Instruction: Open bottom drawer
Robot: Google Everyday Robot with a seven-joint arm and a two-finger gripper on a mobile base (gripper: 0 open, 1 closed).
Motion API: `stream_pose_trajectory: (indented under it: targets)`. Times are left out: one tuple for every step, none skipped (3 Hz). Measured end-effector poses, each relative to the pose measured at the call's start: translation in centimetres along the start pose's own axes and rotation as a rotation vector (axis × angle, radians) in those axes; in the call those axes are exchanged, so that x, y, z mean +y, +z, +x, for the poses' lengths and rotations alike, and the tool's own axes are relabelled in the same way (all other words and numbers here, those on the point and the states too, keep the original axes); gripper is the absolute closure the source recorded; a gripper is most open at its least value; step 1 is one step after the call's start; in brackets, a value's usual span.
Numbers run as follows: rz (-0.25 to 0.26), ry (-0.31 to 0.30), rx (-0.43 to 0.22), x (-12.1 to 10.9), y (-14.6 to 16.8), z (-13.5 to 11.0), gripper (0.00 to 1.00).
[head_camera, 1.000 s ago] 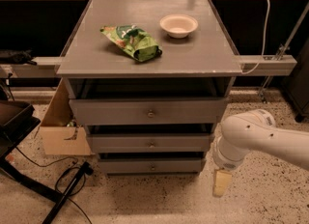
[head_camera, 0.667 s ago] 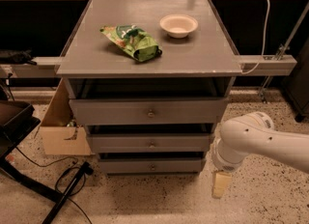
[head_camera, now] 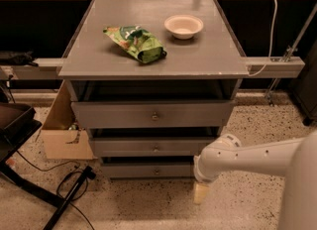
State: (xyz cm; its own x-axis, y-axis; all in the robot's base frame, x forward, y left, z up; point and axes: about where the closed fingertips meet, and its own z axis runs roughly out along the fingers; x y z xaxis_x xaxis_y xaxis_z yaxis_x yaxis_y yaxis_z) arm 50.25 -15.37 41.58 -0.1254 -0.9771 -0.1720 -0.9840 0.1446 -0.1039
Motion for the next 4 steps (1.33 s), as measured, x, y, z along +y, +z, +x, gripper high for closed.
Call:
stream_pose_trajectory:
  targets:
    - [0.025, -0.006, -0.042, -1.7, 5.4, -1.2, 0.0]
    - [0.028, 0.014, -0.053, -2.9, 9.3, -1.5, 0.0]
    - [0.022, 0.017, -0.054, -2.7, 9.8, -1.5, 0.0]
    - [0.017, 0.0, -0.05, -2.4, 10.9, -1.4, 0.0]
